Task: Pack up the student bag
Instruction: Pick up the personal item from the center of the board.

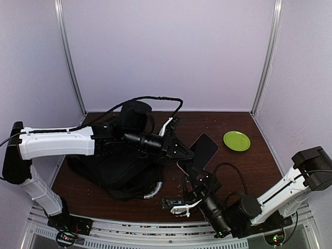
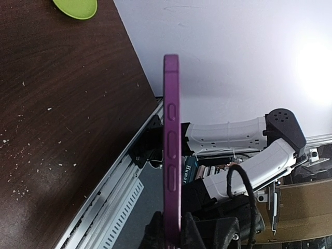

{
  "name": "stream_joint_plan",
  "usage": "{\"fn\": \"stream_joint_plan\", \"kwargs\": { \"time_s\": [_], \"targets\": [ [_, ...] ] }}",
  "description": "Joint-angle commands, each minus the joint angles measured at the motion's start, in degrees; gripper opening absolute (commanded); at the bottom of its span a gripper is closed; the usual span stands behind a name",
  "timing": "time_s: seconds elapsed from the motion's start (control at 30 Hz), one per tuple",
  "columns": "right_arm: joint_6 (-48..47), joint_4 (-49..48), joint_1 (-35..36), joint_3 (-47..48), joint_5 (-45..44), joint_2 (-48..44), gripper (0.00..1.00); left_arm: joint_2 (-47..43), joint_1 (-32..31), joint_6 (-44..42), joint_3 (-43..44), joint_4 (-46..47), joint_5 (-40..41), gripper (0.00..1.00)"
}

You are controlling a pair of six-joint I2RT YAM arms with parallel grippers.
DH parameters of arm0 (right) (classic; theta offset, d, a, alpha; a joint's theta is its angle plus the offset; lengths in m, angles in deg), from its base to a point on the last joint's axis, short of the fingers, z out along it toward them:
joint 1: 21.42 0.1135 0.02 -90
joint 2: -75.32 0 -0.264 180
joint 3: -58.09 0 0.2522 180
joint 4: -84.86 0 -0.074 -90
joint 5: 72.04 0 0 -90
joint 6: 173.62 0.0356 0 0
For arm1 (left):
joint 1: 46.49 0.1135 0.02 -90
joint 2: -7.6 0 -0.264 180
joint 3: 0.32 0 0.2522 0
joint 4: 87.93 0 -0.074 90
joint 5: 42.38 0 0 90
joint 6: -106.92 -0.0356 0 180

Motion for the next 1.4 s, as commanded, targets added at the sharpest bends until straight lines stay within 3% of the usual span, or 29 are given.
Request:
{"fn": "stream_joint_plan", "kwargs": {
  "time_s": [0.0, 0.1, 0.2, 0.37, 0.47, 0.57, 0.67, 0.83, 1.03, 1.2, 1.37],
  "targets": [
    [0.7, -2.5, 0.7, 2.5, -2.6, 0.2, 0.67, -1.9, 1.9, -1.7, 0.7, 4.8, 1.5, 0.00],
    [2.0, -2.0, 1.0, 3.1, -3.8, -0.3, 0.82, -3.2, 3.9, -1.8, 0.3, 5.1, 2.9, 0.00],
    [7.2, 4.8, 1.1, 4.0, -6.5, -1.6, 0.93, -4.6, 6.4, -2.3, -0.2, 4.9, 4.6, 0.00],
    [23.3, 24.8, 1.1, 6.4, -8.5, -6.5, 1.00, -7.4, 11.3, -1.7, -2.5, 6.5, 7.5, 0.00],
    [43.3, 49.6, 1.0, 10.7, -6.5, -11.8, 0.99, -10.8, 14.7, -2.1, -4.3, 6.7, 9.1, 0.00],
    [72.0, 77.5, 0.3, 18.3, -0.9, -14.4, 0.99, -15.7, 18.6, -2.2, -8.5, 8.9, 10.5, 0.00],
    [93.5, 89.5, -3.7, 23.8, 11.8, -17.0, 1.00, -20.8, 20.6, -5.1, -11.0, 8.2, 11.6, 0.00],
    [118.3, 87.3, -17.0, 22.2, 35.4, -25.1, 1.00, -27.1, 21.0, -8.6, -15.3, 7.2, 10.0, 0.00],
    [143.6, 70.1, -30.2, 16.7, 56.9, -27.9, 0.99, -33.6, 20.9, -7.8, -23.8, 13.3, 7.1, 0.00],
    [156.7, 59.6, -32.8, 19.7, 66.6, -19.7, 0.95, -34.5, 19.4, -8.1, -25.9, 16.0, 4.7, 0.00],
    [164.7, 52.1, -33.7, 21.3, 70.3, -12.4, 0.89, -34.8, 18.4, -8.8, -25.3, 16.9, 3.0, 0.00]
  ]
}}
